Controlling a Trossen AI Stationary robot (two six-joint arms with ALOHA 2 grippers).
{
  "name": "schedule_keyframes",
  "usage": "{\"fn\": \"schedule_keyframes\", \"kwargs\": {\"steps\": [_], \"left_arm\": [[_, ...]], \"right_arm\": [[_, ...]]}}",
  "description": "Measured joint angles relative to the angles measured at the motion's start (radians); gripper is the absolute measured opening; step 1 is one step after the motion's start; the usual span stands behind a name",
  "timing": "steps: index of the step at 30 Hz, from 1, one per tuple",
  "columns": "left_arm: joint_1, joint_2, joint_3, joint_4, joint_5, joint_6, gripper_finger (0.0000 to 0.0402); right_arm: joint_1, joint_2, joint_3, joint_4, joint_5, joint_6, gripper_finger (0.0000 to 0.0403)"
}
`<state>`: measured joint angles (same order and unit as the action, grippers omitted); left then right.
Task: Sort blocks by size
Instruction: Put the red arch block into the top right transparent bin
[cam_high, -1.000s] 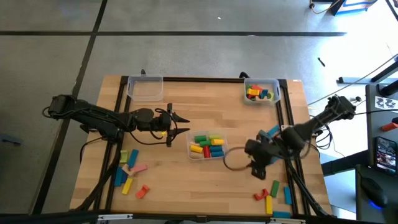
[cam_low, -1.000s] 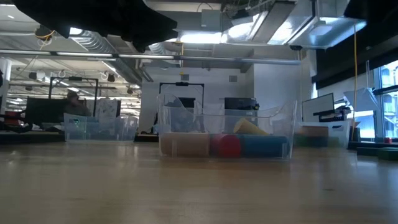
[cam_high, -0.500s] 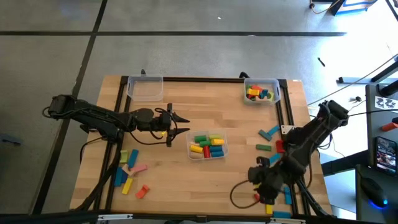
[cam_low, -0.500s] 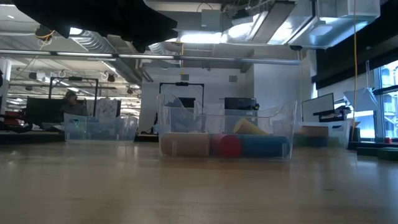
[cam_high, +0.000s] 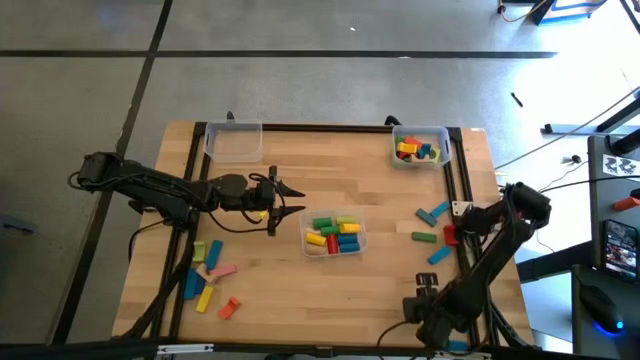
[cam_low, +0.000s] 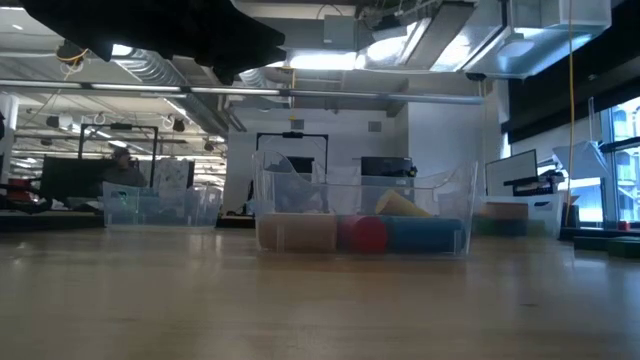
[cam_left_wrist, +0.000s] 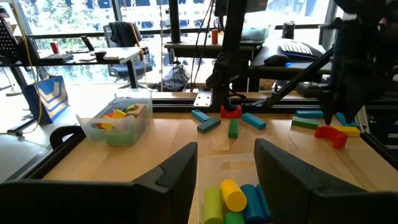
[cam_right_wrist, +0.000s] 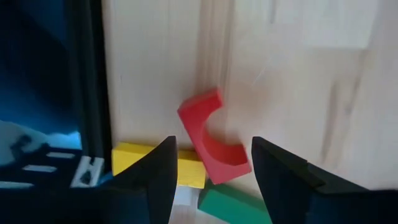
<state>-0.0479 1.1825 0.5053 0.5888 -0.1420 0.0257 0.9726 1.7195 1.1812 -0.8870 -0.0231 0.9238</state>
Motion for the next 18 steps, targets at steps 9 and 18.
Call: {"fn": "schedule_keyframes", "kwargs": {"steps": [9,18], "left_arm": [[0.000,0.000,0.000,0.000,0.000,0.000,0.0155],[0.000,0.000,0.000,-0.001,0.000,0.000,0.0155]], "right_arm": [[0.037,0.093,0.000,0.018,-0.005,-0.001,0.0198],[0.035,0.171,0.001,0.024,0.053,-0.005,0.0191]]}}
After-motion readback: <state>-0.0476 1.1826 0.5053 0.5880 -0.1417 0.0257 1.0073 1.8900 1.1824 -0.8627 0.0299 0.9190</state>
